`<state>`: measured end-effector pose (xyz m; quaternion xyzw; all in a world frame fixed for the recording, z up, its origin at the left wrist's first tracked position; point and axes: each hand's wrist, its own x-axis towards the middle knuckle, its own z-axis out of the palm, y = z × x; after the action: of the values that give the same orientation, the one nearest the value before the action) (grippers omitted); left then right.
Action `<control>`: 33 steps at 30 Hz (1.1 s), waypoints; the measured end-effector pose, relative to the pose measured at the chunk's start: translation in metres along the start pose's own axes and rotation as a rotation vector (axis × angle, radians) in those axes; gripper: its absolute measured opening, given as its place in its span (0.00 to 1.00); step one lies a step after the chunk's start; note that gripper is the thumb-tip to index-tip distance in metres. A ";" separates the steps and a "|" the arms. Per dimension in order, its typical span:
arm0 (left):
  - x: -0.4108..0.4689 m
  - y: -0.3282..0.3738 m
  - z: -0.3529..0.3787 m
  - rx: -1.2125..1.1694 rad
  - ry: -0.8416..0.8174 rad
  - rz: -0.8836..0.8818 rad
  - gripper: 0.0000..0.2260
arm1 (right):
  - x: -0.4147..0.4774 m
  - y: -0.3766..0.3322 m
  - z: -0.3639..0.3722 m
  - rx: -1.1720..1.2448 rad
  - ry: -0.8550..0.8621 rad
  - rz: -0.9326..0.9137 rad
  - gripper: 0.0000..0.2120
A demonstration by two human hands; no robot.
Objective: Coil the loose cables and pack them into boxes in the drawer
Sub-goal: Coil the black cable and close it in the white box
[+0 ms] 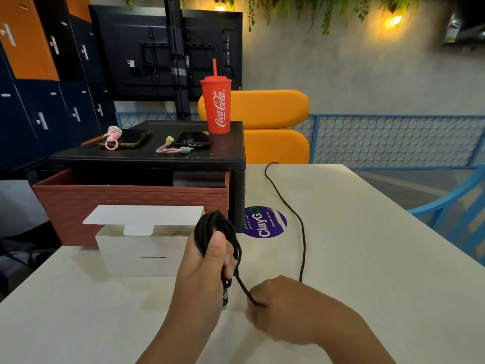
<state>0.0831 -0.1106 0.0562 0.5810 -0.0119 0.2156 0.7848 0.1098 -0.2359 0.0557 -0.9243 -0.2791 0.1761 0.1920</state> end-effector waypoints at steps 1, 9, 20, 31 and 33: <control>0.000 -0.002 -0.001 0.064 -0.021 0.048 0.11 | -0.002 -0.004 0.001 -0.063 0.026 -0.033 0.18; 0.004 -0.024 -0.010 0.485 -0.089 0.127 0.04 | -0.013 -0.020 -0.006 -0.162 0.122 -0.192 0.19; -0.005 -0.011 -0.006 0.370 -0.426 -0.115 0.27 | -0.019 -0.011 -0.019 0.260 0.629 -0.242 0.16; -0.004 0.005 -0.004 0.097 -0.379 -0.291 0.19 | 0.011 0.003 0.003 0.570 0.721 -0.360 0.26; -0.005 0.004 -0.002 0.075 -0.376 -0.331 0.21 | 0.014 0.003 0.006 0.634 0.788 -0.325 0.27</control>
<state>0.0769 -0.1098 0.0582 0.6336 -0.0545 -0.0275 0.7712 0.1192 -0.2285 0.0457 -0.7618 -0.2584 -0.1406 0.5772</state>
